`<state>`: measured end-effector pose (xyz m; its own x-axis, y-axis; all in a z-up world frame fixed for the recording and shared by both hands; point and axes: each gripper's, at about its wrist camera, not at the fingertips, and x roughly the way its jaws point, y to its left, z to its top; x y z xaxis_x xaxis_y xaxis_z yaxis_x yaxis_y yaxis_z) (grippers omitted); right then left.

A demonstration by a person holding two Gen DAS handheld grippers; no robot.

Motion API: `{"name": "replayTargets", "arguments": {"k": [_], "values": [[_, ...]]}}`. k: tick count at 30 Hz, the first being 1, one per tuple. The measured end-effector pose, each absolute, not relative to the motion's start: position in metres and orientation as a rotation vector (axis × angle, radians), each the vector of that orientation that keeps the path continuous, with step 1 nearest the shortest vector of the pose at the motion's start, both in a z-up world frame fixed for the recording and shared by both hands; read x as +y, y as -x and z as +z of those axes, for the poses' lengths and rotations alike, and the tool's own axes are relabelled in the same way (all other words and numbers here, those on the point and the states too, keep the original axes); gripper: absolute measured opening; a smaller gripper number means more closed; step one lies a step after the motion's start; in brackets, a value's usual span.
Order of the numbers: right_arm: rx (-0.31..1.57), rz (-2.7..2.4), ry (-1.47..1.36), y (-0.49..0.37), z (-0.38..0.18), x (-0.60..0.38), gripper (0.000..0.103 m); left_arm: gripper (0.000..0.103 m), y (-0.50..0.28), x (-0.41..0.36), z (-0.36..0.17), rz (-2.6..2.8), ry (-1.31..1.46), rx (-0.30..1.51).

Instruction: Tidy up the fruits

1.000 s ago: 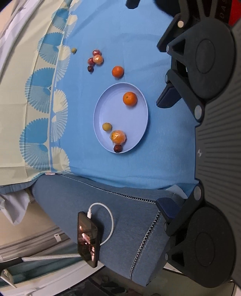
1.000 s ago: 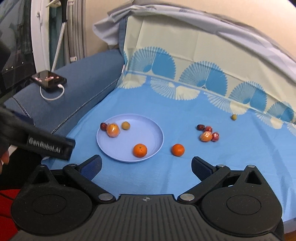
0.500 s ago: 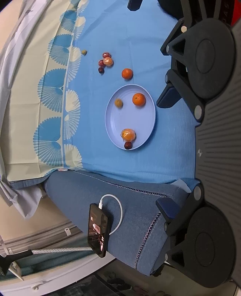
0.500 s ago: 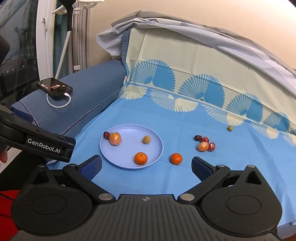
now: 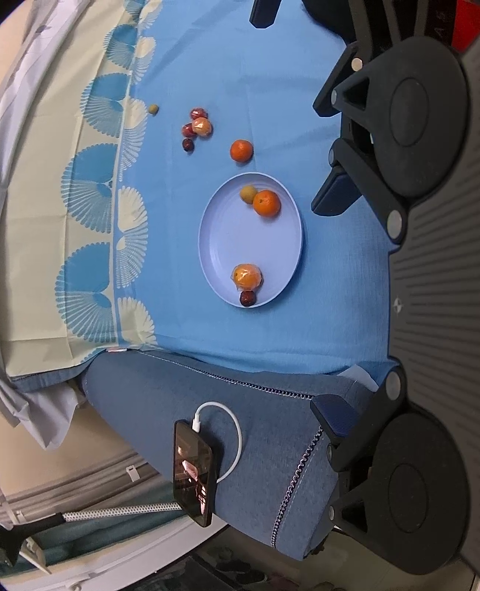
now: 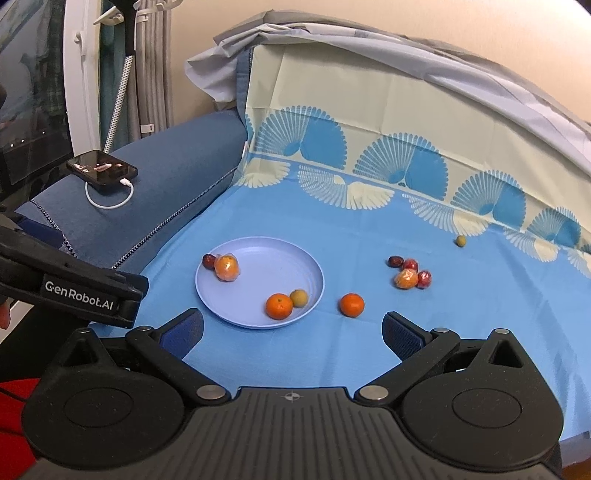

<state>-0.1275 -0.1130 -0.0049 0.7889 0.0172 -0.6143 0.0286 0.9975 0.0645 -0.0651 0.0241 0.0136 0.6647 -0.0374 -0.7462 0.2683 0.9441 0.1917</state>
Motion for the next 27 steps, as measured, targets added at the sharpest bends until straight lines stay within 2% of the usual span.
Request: {"name": "replayTargets", "arguments": {"k": [15,22,27], "values": [[0.716,-0.034,-0.180,0.106,-0.037,-0.140,0.102,0.103,0.031,-0.012,-0.007,-0.185,-0.344,0.940],[0.696,-0.273,-0.232,0.082,-0.070,-0.209,0.102,0.103,-0.008,-0.083,-0.021,-0.311,-0.451,0.974],[0.686,-0.397,-0.182,0.030,-0.113,-0.256,0.102,0.103,-0.048,-0.152,-0.049,-0.426,-0.546,1.028]]}}
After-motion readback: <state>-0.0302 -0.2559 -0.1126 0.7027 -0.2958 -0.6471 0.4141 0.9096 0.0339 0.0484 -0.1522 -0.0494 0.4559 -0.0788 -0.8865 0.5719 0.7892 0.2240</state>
